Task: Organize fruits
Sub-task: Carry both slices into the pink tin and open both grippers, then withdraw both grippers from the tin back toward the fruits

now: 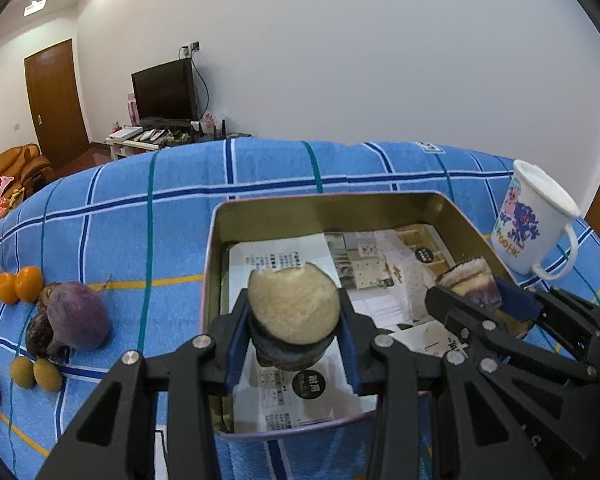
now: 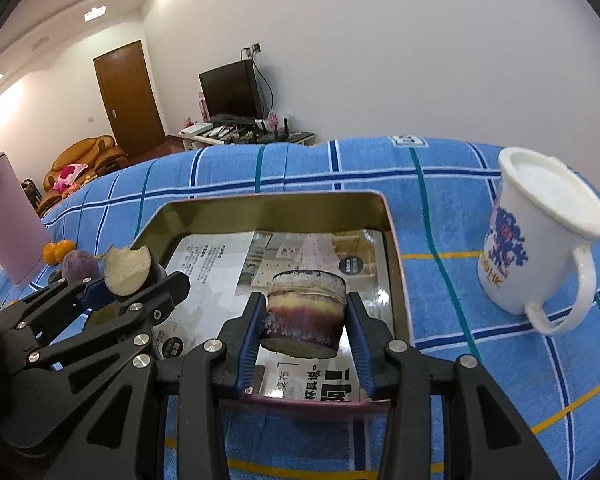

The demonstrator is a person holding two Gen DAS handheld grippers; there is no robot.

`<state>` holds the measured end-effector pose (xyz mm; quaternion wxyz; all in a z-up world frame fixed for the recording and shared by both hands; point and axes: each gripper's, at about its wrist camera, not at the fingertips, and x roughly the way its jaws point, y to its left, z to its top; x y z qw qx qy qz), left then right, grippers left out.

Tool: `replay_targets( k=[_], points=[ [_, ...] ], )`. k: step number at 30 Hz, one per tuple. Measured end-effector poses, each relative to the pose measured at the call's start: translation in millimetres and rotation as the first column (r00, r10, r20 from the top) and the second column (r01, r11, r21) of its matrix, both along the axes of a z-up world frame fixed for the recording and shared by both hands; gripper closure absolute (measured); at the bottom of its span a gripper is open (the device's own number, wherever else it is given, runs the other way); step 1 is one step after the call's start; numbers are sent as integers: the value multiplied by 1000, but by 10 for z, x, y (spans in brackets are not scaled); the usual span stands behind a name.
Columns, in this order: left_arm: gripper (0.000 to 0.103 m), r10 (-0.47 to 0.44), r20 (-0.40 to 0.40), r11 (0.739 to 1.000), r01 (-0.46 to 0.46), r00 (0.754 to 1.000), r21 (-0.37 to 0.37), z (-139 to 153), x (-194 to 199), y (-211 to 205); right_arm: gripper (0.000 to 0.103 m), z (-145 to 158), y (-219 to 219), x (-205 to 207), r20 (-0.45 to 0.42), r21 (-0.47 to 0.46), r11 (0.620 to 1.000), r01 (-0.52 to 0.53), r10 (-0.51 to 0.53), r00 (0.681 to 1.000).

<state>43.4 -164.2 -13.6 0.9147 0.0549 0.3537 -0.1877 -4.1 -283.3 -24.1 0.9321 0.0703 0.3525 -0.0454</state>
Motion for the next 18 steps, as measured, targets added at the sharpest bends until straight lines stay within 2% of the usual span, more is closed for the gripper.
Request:
replay_targets(
  k=[5, 8, 10, 11, 13, 14, 15, 16, 17, 18],
  points=[
    [62, 9, 3, 1000, -9, 1000, 8, -5, 28, -39, 60, 0, 9, 0, 2, -3, 1000, 2, -2, 1000],
    [57, 19, 17, 1000, -20, 1000, 11, -3, 26, -53, 60, -7, 4, -2, 1, 9, 1000, 3, -3, 1000],
    [51, 27, 35, 1000, -27, 999, 13, 13, 10, -53, 60, 2, -13, -12, 7, 17, 1000, 8, -8, 1000],
    [44, 34, 43, 999, -35, 998, 12, 22, -22, -16, 60, 17, -23, -25, 14, 18, 1000, 16, -17, 1000],
    [36, 32, 58, 999, -32, 998, -14, 73, -65, 22, 60, 84, -74, -87, 56, 39, 999, 38, -40, 998],
    [26, 35, 70, 999, -33, 997, -27, 113, -87, 40, 59, 128, -106, -127, 87, 59, 997, 44, -49, 995],
    [9, 43, 88, 999, -40, 995, -33, 153, -115, 54, 56, 181, -143, -173, 123, 81, 995, 50, -60, 991],
    [2, 53, 111, 998, -49, 992, -35, 188, -142, 71, 43, 233, -178, -225, 161, 102, 993, 56, -72, 984],
    [0, 68, 150, 997, -63, 986, -37, 229, -192, 85, 31, 273, -205, -273, 192, 116, 991, 66, -87, 977],
    [0, 74, 177, 997, -69, 981, -33, 251, -222, 87, 29, 311, -225, -329, 229, 126, 989, 80, -108, 968]
  ],
)
